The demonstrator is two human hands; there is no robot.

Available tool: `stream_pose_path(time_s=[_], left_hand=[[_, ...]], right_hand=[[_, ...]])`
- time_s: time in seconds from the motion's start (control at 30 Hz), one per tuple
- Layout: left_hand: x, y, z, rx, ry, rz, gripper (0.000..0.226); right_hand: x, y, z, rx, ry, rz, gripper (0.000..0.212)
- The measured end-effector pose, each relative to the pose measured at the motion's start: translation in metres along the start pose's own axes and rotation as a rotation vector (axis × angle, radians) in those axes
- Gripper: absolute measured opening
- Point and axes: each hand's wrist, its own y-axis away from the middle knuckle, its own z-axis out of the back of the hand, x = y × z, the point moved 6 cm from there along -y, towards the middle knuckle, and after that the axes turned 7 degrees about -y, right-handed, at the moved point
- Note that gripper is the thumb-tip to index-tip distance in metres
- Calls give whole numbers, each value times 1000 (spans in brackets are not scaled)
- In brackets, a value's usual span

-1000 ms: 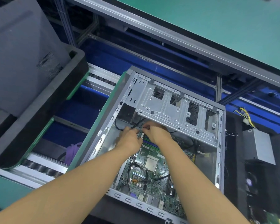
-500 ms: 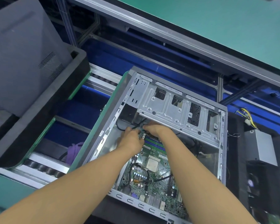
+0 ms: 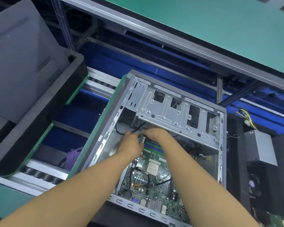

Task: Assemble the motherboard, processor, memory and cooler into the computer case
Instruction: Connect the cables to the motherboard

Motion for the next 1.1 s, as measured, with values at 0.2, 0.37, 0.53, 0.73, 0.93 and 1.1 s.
stream_pose_path(time_s=[0.2,0.37,0.53,0.73,0.93,1.1], left_hand=[[0,1,2,-1,17,-7,43],[-3,6,13,-85,67,-60,30],[-16,17,20,-129,19,-202,13],[-23,30,25,-142,50,-292,8],[-24,24,20,-125,37,-303,13],[-23,21,15,-97,10,-325,15]], right_hand=[[-4,0,-8,-1,0,-99,60],[-14,29,-2,-251,58,167,46],[-44,72,13,-285,-66,383,13],[-80,93,-1,-182,-56,473,8],[-98,93,-20,-204,-200,467,8],[-94,92,-48,-1,19,488,24]])
